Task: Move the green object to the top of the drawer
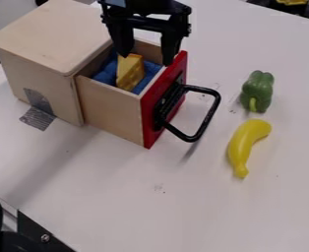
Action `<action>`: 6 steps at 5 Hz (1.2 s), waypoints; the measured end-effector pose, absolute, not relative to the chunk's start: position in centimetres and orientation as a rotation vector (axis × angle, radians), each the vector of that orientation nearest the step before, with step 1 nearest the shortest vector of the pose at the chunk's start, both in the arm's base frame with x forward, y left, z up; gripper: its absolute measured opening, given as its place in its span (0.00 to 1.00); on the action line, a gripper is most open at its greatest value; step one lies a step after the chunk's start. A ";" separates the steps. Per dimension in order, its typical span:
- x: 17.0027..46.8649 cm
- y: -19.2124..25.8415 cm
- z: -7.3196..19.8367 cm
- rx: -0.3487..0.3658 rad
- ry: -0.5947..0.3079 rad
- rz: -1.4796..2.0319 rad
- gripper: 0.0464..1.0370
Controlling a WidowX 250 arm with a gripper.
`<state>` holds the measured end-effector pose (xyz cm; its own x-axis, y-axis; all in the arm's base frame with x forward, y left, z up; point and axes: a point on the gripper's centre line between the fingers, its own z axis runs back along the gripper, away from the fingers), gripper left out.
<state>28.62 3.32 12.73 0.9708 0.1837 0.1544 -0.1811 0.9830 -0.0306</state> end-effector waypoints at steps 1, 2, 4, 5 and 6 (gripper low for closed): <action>28.3 3.3 11.8 -0.016 -0.124 0.186 0.96; 30.2 0.4 12.2 -0.027 -0.139 0.159 0.96; 36.5 -5.3 13.8 -0.049 -0.191 0.118 0.96; 38.7 -5.8 12.8 -0.078 -0.167 0.197 0.96; 40.3 -5.9 10.3 -0.091 -0.146 0.246 0.96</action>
<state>40.31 -5.86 10.29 0.9595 0.2484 0.1325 -0.2353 0.9660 -0.1069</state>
